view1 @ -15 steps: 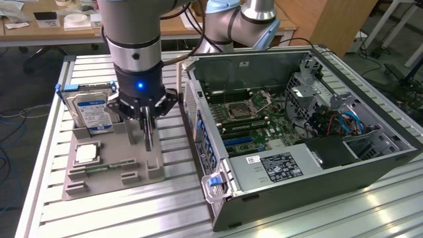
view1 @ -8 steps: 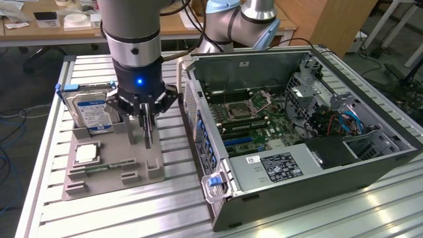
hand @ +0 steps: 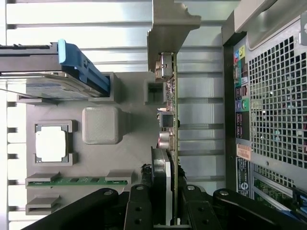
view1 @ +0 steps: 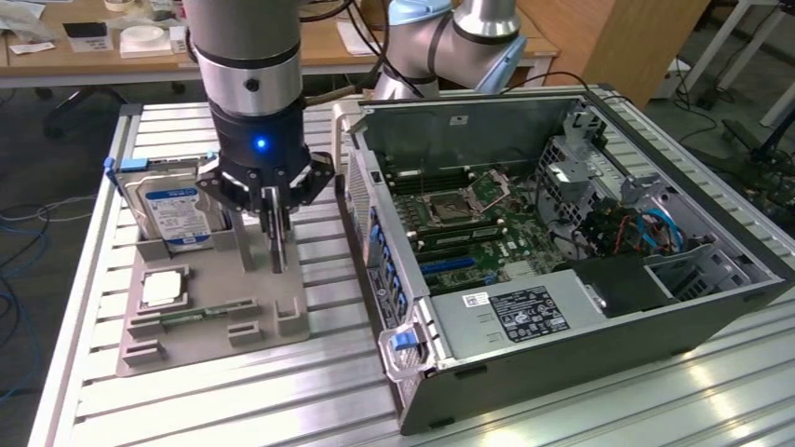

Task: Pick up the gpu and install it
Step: 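Pick up the gpu and move the gpu toward the slot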

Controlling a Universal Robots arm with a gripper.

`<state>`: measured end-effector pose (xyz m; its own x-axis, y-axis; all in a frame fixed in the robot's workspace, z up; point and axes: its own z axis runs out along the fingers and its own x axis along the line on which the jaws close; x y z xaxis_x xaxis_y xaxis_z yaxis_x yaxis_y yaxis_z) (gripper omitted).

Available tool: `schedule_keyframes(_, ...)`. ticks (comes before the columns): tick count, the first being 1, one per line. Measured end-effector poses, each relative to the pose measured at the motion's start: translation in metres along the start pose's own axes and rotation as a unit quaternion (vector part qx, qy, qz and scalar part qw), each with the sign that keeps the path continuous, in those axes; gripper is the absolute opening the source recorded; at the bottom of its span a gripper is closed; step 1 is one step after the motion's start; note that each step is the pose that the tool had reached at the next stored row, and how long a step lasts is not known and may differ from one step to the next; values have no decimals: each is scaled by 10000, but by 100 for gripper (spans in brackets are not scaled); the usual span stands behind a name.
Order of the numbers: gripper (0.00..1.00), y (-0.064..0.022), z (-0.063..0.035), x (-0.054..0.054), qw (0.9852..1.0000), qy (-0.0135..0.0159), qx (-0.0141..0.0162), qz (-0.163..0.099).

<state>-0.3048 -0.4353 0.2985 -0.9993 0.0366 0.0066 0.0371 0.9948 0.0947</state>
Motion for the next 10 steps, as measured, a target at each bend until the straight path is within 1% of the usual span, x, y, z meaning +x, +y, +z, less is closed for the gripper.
schedule_keyframes(5, 28, 4, -38, 0, 10000, 0, -7, 0)
schedule_keyframes(10, 28, 8, -86, 1, 10000, 0, -20, 0)
